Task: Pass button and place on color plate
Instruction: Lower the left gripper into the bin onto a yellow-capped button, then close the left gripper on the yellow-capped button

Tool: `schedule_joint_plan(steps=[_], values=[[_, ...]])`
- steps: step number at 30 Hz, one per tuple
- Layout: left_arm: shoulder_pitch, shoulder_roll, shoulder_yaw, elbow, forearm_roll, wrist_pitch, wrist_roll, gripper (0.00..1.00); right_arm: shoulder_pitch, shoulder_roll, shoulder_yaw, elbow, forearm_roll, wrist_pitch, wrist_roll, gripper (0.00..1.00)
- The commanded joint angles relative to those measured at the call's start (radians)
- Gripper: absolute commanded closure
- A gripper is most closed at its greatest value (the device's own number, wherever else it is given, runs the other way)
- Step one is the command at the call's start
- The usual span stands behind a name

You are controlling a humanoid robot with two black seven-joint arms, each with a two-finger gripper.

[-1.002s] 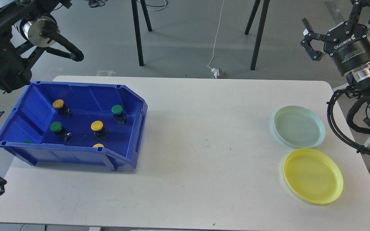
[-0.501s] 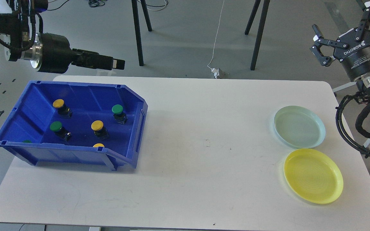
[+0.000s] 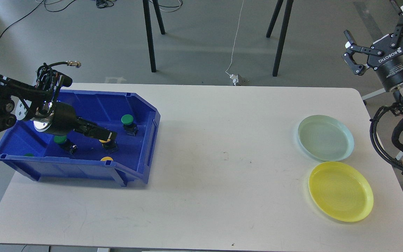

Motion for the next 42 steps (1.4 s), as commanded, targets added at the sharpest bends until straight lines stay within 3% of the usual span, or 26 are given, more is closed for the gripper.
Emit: schedule_joint_plan(steps=[1,15,42], values=[[0.022,-0.046,0.001,0.065,-0.001,0.0,0.0,0.01,-0.002,-0.002,-0.001,0.0,0.0,0.0,0.0,0.01],[0.09,-0.21,0.004,0.275,-0.006,0.025,0.0,0.01,-0.022,-0.001,-0.003,-0.011,0.0,0.0,0.0,0.01],[0.146,-0.271,0.006,0.376,-0.002,0.03,0.0,0.03,-0.049,-0.001,-0.001,-0.016,0.0,0.0,0.0,0.01]])
